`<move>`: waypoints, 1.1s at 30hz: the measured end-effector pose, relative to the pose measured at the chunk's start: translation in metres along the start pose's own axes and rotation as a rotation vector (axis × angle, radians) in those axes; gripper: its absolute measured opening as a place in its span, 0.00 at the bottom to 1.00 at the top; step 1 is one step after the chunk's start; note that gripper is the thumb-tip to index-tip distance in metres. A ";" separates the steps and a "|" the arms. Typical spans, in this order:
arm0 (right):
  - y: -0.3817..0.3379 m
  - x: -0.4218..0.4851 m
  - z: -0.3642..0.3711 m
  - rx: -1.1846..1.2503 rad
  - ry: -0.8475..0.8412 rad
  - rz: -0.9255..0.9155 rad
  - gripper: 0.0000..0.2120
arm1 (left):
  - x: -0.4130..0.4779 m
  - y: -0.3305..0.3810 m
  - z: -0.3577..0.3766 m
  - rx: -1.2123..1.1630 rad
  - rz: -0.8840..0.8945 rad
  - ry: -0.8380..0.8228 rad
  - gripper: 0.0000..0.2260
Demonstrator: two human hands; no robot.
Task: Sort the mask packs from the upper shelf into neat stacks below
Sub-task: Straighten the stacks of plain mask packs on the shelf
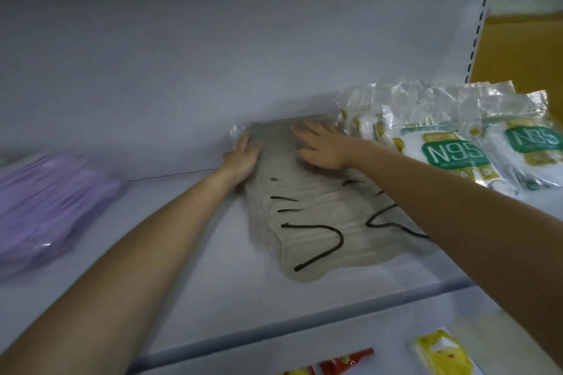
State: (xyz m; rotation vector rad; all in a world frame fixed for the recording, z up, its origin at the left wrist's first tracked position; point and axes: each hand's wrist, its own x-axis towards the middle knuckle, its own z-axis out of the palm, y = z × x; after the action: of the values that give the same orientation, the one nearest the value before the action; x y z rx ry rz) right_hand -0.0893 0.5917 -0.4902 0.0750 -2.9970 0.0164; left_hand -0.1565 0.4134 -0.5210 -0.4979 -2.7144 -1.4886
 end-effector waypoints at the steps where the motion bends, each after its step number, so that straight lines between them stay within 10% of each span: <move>1: 0.001 0.007 0.002 -0.019 0.017 0.019 0.29 | 0.007 -0.004 0.002 -0.048 0.012 0.027 0.24; 33: 0.006 0.031 0.019 0.073 0.053 0.072 0.28 | 0.015 -0.013 0.012 -0.350 0.003 0.080 0.19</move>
State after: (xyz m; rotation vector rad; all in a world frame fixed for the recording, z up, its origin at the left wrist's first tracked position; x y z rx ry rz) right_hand -0.1235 0.5959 -0.5049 -0.0247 -2.9445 0.1335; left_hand -0.1720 0.4210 -0.5358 -0.4347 -2.3990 -1.9474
